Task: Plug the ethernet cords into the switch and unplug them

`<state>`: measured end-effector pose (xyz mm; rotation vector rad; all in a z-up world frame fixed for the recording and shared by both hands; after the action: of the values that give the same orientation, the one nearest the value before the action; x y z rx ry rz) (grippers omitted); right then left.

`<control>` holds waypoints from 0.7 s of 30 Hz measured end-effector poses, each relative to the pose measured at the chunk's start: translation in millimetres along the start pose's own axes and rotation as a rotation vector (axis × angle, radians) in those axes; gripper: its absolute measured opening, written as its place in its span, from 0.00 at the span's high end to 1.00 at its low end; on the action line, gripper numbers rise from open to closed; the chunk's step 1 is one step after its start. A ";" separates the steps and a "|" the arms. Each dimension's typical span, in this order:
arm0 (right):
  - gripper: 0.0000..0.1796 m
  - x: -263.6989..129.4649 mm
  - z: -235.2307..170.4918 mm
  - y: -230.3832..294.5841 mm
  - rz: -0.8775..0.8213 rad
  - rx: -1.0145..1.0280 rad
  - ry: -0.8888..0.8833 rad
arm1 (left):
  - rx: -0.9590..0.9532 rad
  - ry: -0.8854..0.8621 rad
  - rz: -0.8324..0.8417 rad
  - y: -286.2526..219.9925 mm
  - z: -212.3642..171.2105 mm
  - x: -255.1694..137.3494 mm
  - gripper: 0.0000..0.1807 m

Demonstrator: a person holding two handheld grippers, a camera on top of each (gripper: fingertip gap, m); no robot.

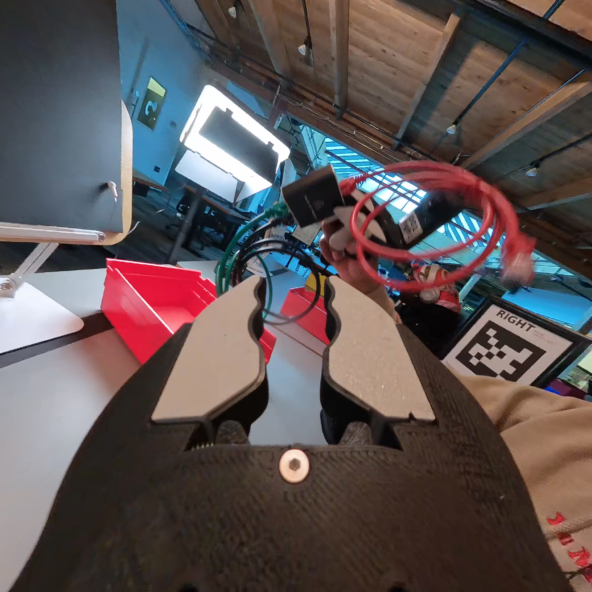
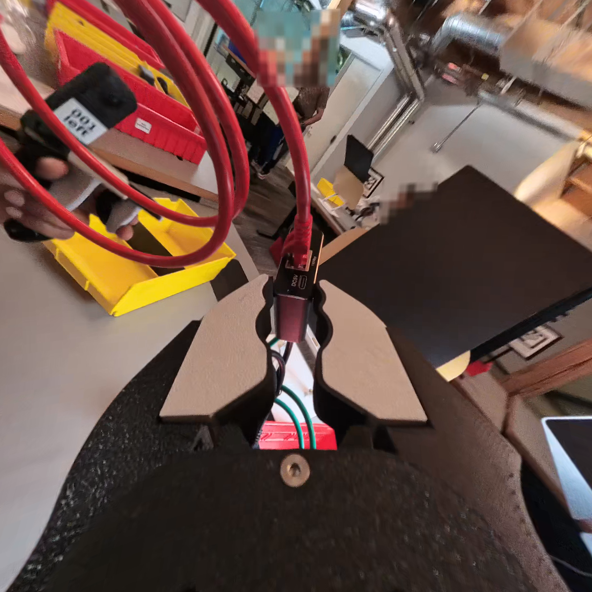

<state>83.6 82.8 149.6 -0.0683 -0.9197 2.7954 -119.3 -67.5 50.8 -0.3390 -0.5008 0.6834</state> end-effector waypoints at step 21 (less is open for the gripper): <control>0.87 15.7 -266.2 -74.3 -0.004 0.523 0.505 | 0.048 0.119 0.032 15.9 -14.7 4.0 0.82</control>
<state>109.0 299.8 -20.6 -0.6491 -0.0694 2.7086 -116.8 -55.2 32.7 -0.3410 -0.3654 0.7007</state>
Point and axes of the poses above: each gripper's, where its closed fingertips meet, x out along the fingers, z out of its top, y = z × x across the jaws, the point moved 6 cm from there along -x, back along the fingers, and after that the axes turned 8 degrees about -z, right-handed, at the moved point
